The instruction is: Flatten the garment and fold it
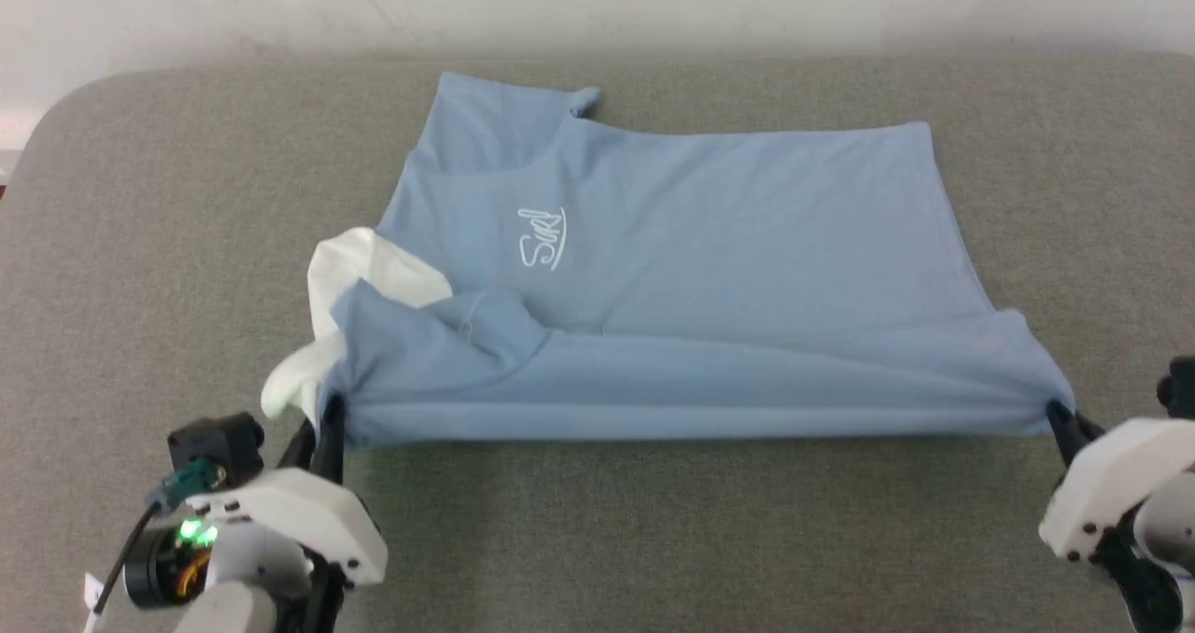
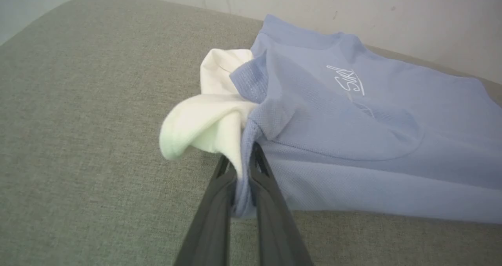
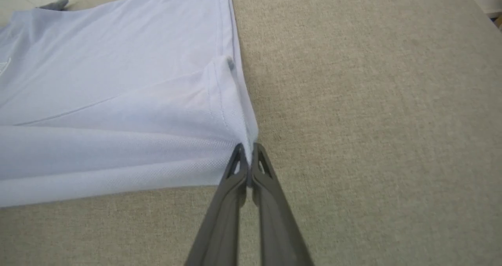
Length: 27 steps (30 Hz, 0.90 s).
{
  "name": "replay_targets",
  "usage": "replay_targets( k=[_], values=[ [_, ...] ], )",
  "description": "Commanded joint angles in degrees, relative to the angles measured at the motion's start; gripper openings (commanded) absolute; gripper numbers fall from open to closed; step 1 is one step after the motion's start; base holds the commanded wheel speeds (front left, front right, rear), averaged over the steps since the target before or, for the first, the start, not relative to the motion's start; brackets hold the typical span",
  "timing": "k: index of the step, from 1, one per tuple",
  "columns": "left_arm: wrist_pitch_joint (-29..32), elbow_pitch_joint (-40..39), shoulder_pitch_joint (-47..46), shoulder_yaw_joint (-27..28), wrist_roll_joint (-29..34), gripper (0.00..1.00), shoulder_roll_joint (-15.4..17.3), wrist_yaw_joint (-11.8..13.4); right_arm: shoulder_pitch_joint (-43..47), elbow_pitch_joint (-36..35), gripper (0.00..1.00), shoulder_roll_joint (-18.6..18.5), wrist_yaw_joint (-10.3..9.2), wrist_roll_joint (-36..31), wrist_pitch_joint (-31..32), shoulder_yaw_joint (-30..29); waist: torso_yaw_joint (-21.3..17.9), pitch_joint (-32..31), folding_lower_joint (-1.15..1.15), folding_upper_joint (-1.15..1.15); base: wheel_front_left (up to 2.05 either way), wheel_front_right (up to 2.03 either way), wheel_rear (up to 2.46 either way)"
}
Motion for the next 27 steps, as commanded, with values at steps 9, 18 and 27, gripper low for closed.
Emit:
replay_targets(
  k=[9, 18, 27],
  values=[
    [9.49, -7.83, 12.1, -0.2, -3.08, 0.0, 1.99, 5.12, 7.0, -2.37, 0.0, -0.36, -0.16, -2.24, 7.27, -1.91, -0.68, 1.03, 0.01, 0.0, 0.0, 0.0, 0.0],
    [7.85, -2.87, 10.41, -2.86, -3.46, 0.0, 0.09, 1.95, 7.04, 6.6, 0.0, -0.36, -0.16, -2.06, 5.51, 0.02, 0.14, 2.11, 0.01, 0.0, 0.0, 0.0, 0.0],
    [3.87, -0.62, 9.96, -1.67, -3.76, 1.0, -0.37, 1.31, 6.43, 9.17, 1.0, -0.36, -0.16, 1.62, -4.39, 1.19, -0.76, 0.45, 0.01, 0.0, 0.0, 0.0, 0.0]
  ],
)
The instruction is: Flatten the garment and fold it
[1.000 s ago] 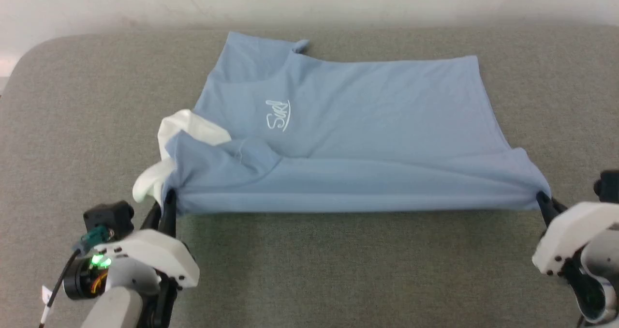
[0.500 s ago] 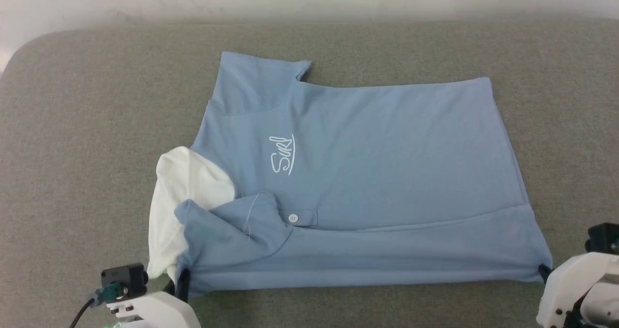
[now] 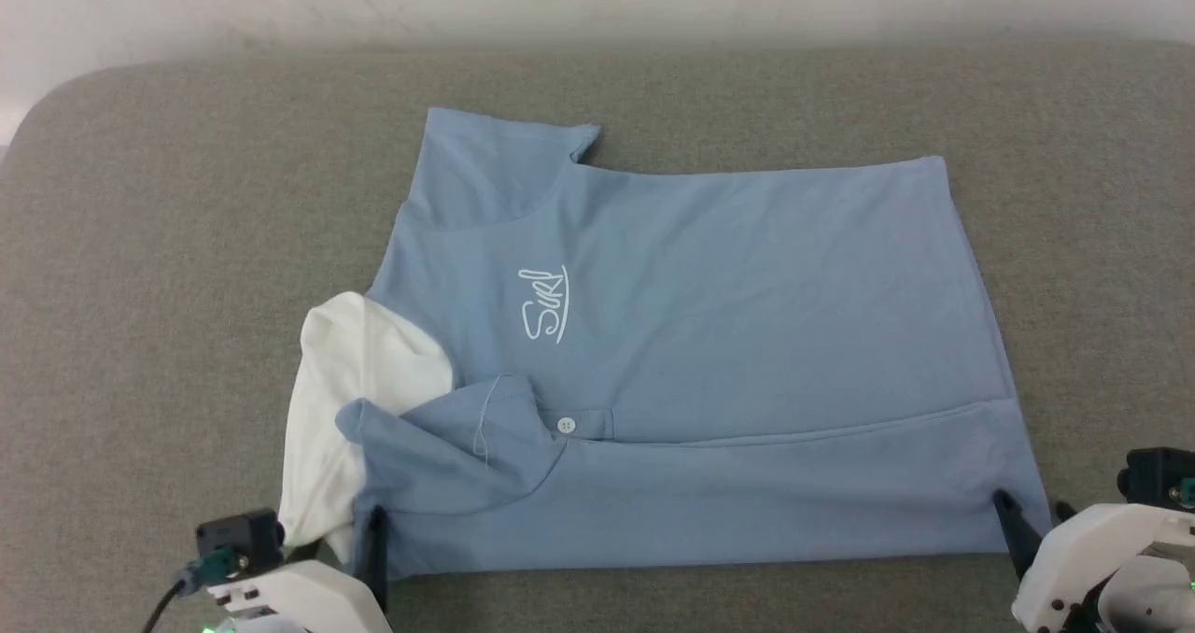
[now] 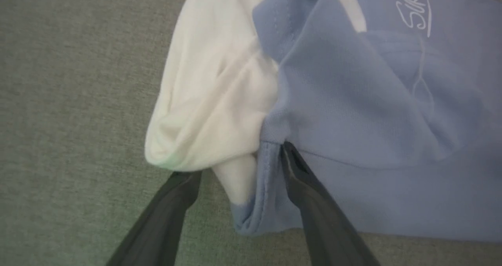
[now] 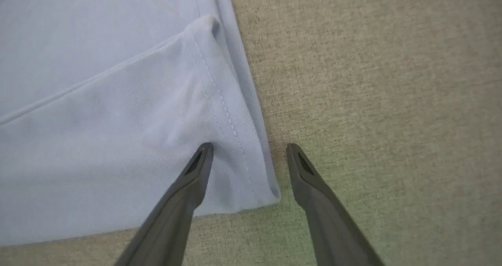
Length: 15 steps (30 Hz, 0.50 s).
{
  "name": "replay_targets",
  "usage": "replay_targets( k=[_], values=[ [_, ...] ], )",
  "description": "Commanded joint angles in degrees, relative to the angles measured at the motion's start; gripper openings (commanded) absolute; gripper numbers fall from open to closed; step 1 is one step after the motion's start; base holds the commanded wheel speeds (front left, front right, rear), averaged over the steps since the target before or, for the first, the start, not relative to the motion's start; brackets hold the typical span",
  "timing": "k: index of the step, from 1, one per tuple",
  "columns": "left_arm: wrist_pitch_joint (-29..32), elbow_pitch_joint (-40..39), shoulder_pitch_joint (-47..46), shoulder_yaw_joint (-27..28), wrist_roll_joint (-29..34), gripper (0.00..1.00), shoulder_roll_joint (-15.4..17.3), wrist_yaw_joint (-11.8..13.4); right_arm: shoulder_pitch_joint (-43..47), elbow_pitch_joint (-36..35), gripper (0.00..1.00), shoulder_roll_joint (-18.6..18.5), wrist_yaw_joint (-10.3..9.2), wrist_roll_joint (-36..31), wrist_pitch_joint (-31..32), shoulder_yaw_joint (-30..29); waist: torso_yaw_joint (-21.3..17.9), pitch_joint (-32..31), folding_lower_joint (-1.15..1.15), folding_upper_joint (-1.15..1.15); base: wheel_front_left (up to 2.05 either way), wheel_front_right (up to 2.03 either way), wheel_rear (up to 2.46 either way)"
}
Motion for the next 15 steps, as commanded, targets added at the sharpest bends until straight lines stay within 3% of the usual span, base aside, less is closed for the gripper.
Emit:
replay_targets(
  k=[1, 9, 15],
  values=[
    [-1.34, -0.8, -0.06, 0.77, 0.07, 1.0, 0.77, -0.09, -0.05, -0.48, 1.0, 0.23, -0.12, 0.62, -2.77, 0.76, -0.51, -0.63, 0.0, 0.0, 0.0, 0.0, 0.0],
    [-9.27, -6.59, -5.52, 2.9, 5.79, 1.0, 5.5, -1.13, -2.25, -7.17, 1.0, 0.23, -0.12, -0.91, -21.01, 7.06, -2.79, 1.27, 0.0, 0.0, 0.0, 0.0, 0.0],
    [-10.15, -5.73, -17.47, 1.59, 9.79, 1.0, 8.92, -4.94, -6.02, -9.51, 1.0, -1.17, -0.12, -2.34, -30.59, 12.41, -4.94, 5.81, 0.0, 0.0, 0.0, 0.0, 0.0]
  ],
)
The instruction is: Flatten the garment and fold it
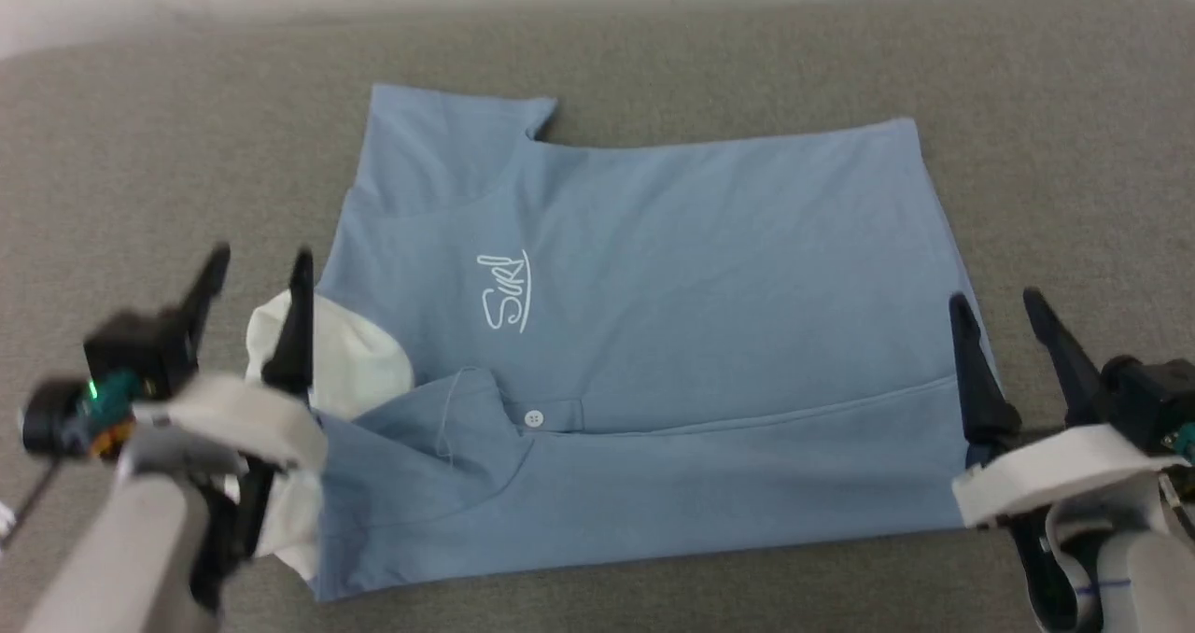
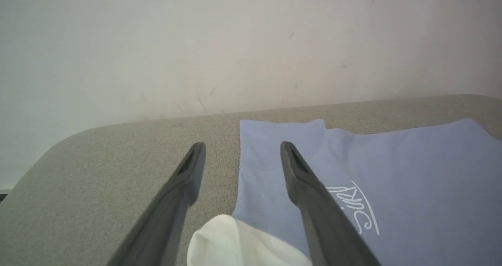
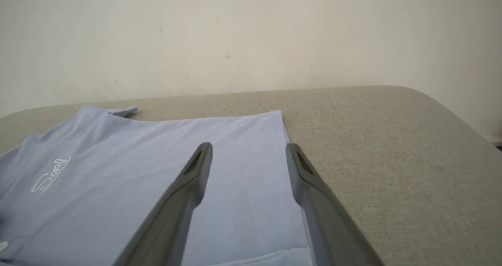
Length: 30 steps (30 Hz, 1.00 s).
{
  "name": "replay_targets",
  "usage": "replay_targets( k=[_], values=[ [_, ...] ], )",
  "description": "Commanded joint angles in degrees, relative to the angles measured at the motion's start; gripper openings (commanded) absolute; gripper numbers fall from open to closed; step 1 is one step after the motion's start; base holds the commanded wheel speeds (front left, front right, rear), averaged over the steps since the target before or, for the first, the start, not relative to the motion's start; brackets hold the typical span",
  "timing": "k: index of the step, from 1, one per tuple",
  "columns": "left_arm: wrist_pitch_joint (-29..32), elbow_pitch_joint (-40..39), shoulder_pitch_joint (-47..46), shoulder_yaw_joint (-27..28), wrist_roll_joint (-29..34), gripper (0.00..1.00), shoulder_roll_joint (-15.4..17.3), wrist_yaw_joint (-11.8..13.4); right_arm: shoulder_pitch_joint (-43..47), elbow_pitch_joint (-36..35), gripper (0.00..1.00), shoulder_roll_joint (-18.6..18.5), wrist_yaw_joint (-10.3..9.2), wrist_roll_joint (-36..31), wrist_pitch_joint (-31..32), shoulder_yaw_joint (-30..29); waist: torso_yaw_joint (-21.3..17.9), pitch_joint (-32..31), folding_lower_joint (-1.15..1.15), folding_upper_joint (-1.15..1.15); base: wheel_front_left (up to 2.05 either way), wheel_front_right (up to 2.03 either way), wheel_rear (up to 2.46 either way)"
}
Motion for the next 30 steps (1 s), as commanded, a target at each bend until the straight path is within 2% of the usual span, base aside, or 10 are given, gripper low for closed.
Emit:
replay_targets(
  k=[1, 8, 13, 15, 16, 20, 25, 30],
  values=[
    [0.33, 0.85, -5.0, -0.37, 0.92, 1.0, 1.08, -1.61, -2.01, -1.21, 1.0, -0.85, -0.11, -0.49, -2.62, 1.56, -2.24, 3.92, -0.01, 0.0, 0.0, 0.0, 0.0],
    [6.58, 7.18, -22.44, -2.01, 0.73, 1.0, 3.79, -8.48, -7.04, -2.17, 1.0, -2.68, -0.11, -0.03, -7.15, 5.83, -5.59, 11.59, -0.01, 0.0, 0.0, 0.0, 0.0],
    [14.77, 13.13, -33.87, -2.17, -0.93, 1.0, 5.0, -11.23, -10.58, -3.05, 1.0, -2.26, -0.11, 0.27, -7.49, 7.49, -8.18, 16.92, -0.01, 0.0, 0.0, 0.0, 0.0],
    [19.12, 15.69, -37.67, -1.54, -2.21, 1.0, 5.22, -10.88, -11.72, -3.35, 1.0, -1.99, -0.11, 0.41, -7.65, 8.2, -9.22, 18.72, -0.01, 0.0, 0.0, 0.0, 0.0],
    [19.12, 15.69, -37.67, -1.54, -2.21, 1.0, 5.22, -10.88, -11.72, -3.35, 1.0, -1.99, -0.11, 0.41, -7.65, 8.2, -9.22, 18.72, -0.01, 0.0, 0.0, 0.0, 0.0],
    [28.73, 19.13, -43.31, -1.15, -3.96, 1.0, 6.59, -10.05, -13.41, -3.82, 1.0, -1.4, -0.11, 0.82, -8.35, 9.65, -11.25, 21.64, -0.01, 0.0, 0.0, 0.0, 0.0],
    [39.58, 20.5, -47.34, -0.81, -5.3, 1.0, 8.08, -7.03, -14.39, -3.4, 1.0, -0.69, -0.11, 1.4, -9.27, 10.59, -12.97, 23.96, -0.01, 0.0, 0.0, 0.0, 0.0],
    [47.91, 20.5, -49.06, -0.49, -5.68, 1.0, 10.03, -3.61, -14.99, -2.68, 1.0, -0.13, -0.11, 2.12, -9.98, 11.34, -14.46, 25.2, -0.01, 0.0, 0.0, 0.0, 0.0]
  ],
)
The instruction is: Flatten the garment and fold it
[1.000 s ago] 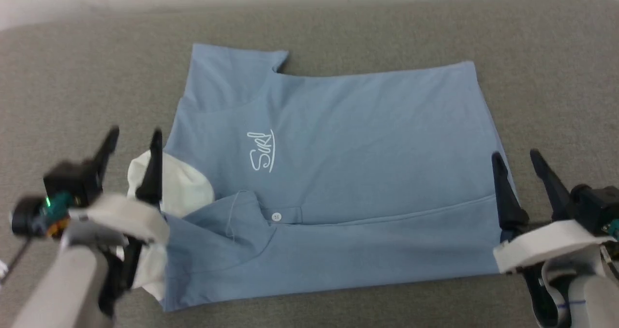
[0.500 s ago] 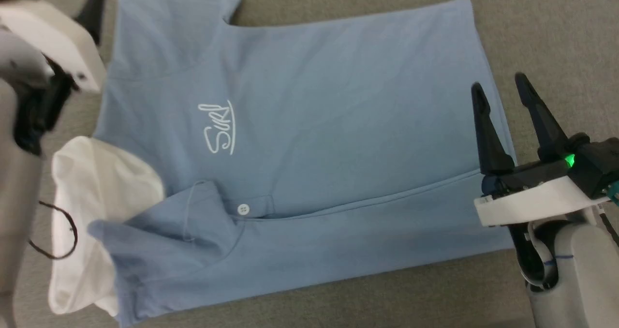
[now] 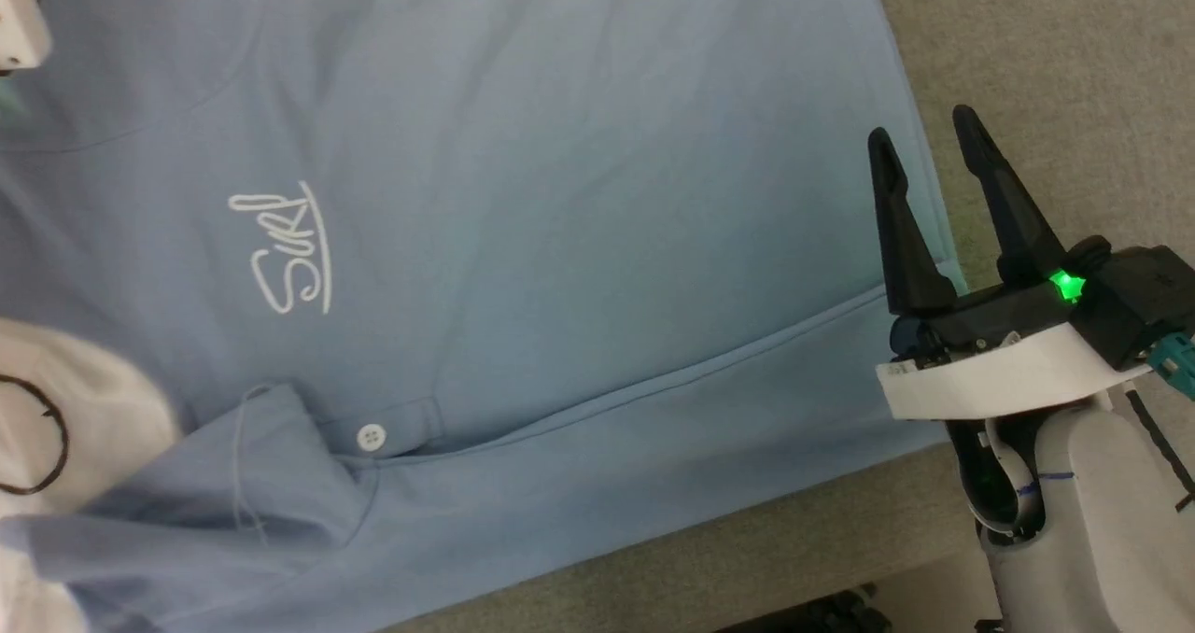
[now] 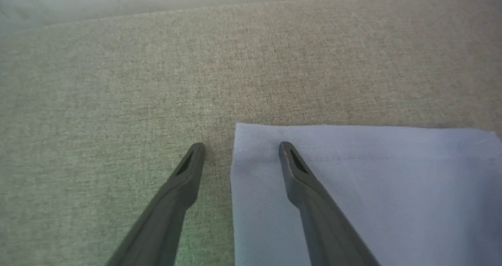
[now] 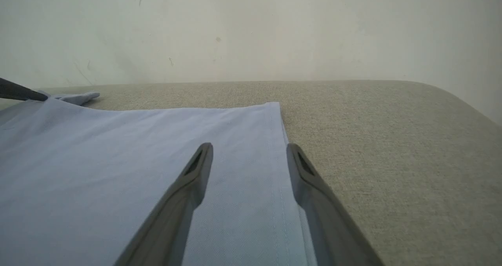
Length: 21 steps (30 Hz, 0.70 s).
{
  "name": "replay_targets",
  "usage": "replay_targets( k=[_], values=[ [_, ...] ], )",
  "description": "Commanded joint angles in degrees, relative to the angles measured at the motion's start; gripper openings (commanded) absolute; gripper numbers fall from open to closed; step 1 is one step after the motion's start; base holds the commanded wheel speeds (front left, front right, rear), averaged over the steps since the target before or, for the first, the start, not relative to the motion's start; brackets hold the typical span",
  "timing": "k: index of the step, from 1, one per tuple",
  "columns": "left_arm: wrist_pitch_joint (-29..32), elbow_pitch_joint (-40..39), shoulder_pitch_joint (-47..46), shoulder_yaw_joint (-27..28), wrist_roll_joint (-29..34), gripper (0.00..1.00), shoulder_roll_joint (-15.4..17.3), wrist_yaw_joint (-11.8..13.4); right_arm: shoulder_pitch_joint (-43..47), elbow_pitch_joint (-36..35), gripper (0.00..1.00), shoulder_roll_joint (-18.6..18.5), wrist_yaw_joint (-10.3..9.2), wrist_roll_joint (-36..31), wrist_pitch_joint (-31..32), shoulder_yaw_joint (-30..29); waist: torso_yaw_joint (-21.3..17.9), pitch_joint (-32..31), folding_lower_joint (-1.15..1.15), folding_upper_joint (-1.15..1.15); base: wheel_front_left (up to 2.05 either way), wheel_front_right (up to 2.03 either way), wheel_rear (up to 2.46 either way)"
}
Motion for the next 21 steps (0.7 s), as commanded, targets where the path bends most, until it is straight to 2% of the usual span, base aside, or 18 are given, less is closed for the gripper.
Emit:
replay_targets(
  k=[1, 5, 6, 7, 12, 15, 21],
  values=[
    [1.83, 0.0, -0.86, 0.17, -0.23, 1.0, 0.92, 0.94, -1.17, 0.18, 1.0, 0.29, -0.11, 0.55, -0.59, 0.25, -2.38, 2.21, -0.01, 0.0, 0.0, 0.0, 0.0],
    [8.17, -1.72, 0.11, -0.28, -0.5, 1.0, 2.48, 3.1, -0.9, -0.03, 1.0, 0.53, -0.11, 0.71, -0.86, 0.15, -2.78, 2.39, -0.01, 0.0, 0.0, 0.0, 0.0],
    [9.64, -2.44, 0.42, -0.45, -0.73, 0.57, 2.77, 3.31, -0.86, -0.07, 1.0, 0.57, -0.11, 0.68, -0.83, 0.13, -2.82, 2.4, -0.01, 0.0, 0.0, 0.0, 0.0],
    [10.88, -3.2, 0.71, -0.5, -1.16, 0.0, 2.89, 3.47, -0.87, -0.09, 1.0, 0.6, -0.11, 0.62, -0.69, 0.13, -2.83, 2.4, -0.01, 0.0, 0.0, 0.0, 0.0],
    [12.81, -6.78, 1.9, -0.61, -1.52, 0.0, 3.81, 4.05, -4.09, -0.68, 1.0, -0.26, -0.11, -0.64, 1.52, 0.86, -2.87, 2.42, -0.01, 0.0, 0.0, 0.0, 0.0],
    [12.35, -8.09, 2.36, -0.66, -1.33, 0.0, 4.23, 4.01, -8.87, -0.22, 1.0, -0.71, -0.11, -0.78, 5.37, 1.02, -2.85, 2.65, -0.01, 0.0, 0.0, 0.0, 0.0],
    [11.82, -9.26, 2.34, -0.87, -1.48, 0.0, 4.04, 3.92, -22.95, 6.94, 1.0, -0.2, -0.11, 0.95, 21.08, -0.37, -2.01, 3.58, -0.01, 0.0, 0.0, 0.0, 0.0]
  ],
)
